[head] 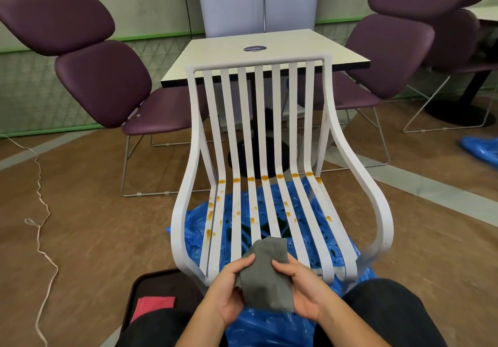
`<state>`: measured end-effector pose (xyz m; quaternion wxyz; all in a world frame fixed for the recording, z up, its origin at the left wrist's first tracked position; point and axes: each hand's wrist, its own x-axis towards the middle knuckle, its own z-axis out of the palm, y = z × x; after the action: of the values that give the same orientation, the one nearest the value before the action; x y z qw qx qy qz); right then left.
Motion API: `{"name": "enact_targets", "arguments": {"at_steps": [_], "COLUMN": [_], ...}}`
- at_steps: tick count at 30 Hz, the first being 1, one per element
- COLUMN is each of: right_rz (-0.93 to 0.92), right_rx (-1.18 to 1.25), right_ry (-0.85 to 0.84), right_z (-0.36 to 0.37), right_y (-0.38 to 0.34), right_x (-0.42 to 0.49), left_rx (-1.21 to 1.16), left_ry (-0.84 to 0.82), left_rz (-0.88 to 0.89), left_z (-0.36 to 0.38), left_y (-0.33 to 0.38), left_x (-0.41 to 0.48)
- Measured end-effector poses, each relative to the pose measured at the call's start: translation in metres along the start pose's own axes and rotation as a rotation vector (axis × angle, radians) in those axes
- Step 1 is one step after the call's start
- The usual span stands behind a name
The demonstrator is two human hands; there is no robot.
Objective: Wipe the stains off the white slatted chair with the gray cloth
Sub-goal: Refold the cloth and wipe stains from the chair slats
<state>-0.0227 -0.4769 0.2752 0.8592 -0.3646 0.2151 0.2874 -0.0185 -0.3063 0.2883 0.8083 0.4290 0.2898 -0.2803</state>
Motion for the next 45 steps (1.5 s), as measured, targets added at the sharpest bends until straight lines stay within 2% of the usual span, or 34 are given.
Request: {"name": "enact_targets", "arguments": {"at_steps": [6,14,19,23,28,36,45], "right_rz": [0.014,0.034,-0.041,-0.063,0.017,0.052,-0.02], "right_rx": [-0.035,-0.161,-0.254,-0.206,-0.218,-0.231,-0.211], "right_ry": [-0.079,-0.064,-0.096,-0.045,0.016,-0.06,-0.033], "right_z": [0.003,0.001,0.006,0.004,-0.008,-0.004,-0.01], "right_y": [0.001,-0.015,-0.035,-0.03,-0.011,-0.009,-0.014], "right_x": [-0.005,0.0,-0.001,0.004,0.009,0.006,0.012], "left_rx": [-0.018,0.123,0.242,0.325,0.378,0.255,0.178], "left_ry": [0.076,-0.002,-0.043,-0.031,0.064,0.057,0.063], "left_rz": [0.138,0.134,0.192,0.142,0.012,0.046,0.085], "left_z": [-0.002,-0.009,-0.012,-0.011,-0.011,-0.008,-0.021], "left_y": [-0.001,0.007,0.021,0.027,0.018,0.003,0.004], "left_x": [0.0,0.004,0.006,0.01,0.018,0.025,0.034]}}
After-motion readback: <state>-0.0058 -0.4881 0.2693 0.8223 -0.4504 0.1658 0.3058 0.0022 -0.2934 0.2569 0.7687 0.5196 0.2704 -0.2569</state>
